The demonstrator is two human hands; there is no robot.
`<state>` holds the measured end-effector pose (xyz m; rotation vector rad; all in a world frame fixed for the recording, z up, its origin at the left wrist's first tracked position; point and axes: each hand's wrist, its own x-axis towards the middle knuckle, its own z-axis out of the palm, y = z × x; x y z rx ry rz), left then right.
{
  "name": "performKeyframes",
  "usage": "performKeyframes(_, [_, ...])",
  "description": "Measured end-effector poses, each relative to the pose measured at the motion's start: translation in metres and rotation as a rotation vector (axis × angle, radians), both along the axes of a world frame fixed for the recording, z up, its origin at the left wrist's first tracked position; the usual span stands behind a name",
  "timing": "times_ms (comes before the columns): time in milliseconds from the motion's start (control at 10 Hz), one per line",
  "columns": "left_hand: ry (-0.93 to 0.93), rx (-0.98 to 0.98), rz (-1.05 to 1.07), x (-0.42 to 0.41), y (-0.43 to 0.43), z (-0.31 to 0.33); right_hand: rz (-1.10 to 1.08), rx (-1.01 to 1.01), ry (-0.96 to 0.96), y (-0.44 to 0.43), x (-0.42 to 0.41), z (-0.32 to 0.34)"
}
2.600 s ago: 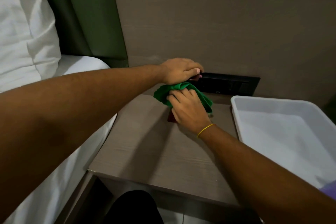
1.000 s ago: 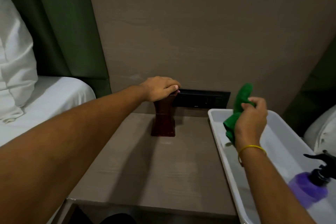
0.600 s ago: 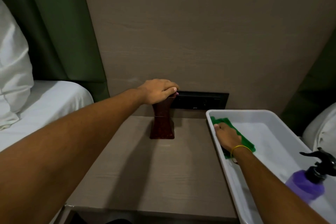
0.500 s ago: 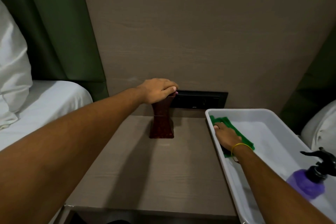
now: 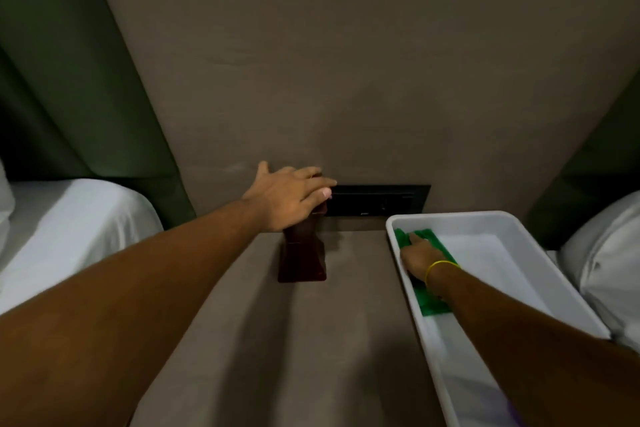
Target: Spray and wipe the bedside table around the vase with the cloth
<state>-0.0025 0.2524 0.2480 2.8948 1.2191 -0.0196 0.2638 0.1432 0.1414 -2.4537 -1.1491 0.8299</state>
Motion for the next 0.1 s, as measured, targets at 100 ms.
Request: performKeyframes(100, [-0.068, 0.066, 0.083, -0.0130, -0.0193, -0.0070, -0.030, 0.138, 0.007, -0.0175, -0.0206, 0.0074])
